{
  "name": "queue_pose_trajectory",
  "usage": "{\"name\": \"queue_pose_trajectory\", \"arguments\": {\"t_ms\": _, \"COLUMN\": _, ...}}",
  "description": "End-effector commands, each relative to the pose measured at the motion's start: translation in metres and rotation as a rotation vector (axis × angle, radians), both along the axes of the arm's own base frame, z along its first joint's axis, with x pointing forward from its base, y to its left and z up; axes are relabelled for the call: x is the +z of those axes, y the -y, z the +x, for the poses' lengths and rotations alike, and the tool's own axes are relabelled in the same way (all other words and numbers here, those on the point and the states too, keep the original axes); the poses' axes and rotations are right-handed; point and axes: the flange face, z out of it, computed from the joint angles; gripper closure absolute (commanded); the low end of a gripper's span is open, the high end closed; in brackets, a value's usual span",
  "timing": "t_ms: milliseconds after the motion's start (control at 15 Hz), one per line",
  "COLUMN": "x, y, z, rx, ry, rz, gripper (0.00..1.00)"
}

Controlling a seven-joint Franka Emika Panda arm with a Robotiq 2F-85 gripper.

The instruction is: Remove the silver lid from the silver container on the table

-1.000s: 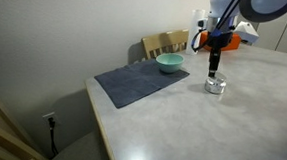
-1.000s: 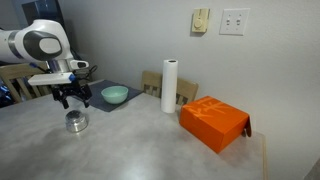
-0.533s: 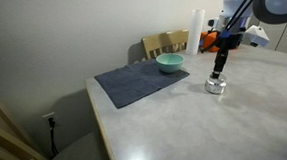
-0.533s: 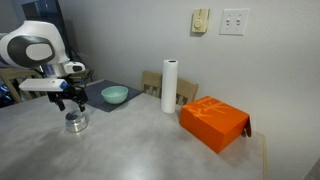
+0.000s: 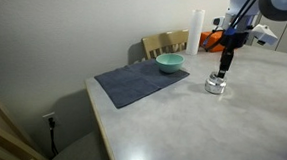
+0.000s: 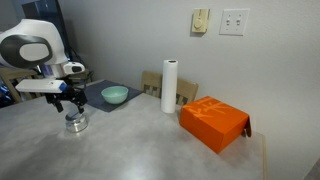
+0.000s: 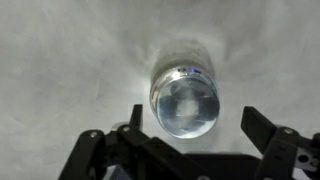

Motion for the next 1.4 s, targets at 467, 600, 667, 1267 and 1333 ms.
{"name": "queue_pose_trajectory", "arguments": {"t_ms": 467, "x": -0.024, "y": 0.008, "z": 0.013, "rx": 0.137, "ry": -0.083, "rz": 0.104, "gripper": 0.0}}
{"name": "queue_pose_trajectory", "arguments": {"t_ms": 600, "x": -0.027, "y": 0.004, "z": 0.013, "rx": 0.158, "ry": -0.099, "rz": 0.121, "gripper": 0.0}}
{"name": "queue_pose_trajectory", "arguments": {"t_ms": 667, "x": -0.027, "y": 0.004, "z": 0.014, "rx": 0.16, "ry": -0.101, "rz": 0.117, "gripper": 0.0}}
{"name": "queue_pose_trajectory", "arguments": {"t_ms": 1267, "x": -0.026, "y": 0.01, "z": 0.019, "rx": 0.139, "ry": -0.091, "rz": 0.094, "gripper": 0.0}}
{"name": "queue_pose_trajectory", "arguments": {"t_ms": 1333, "x": -0.028, "y": 0.011, "z": 0.02, "rx": 0.131, "ry": -0.091, "rz": 0.081, "gripper": 0.0}}
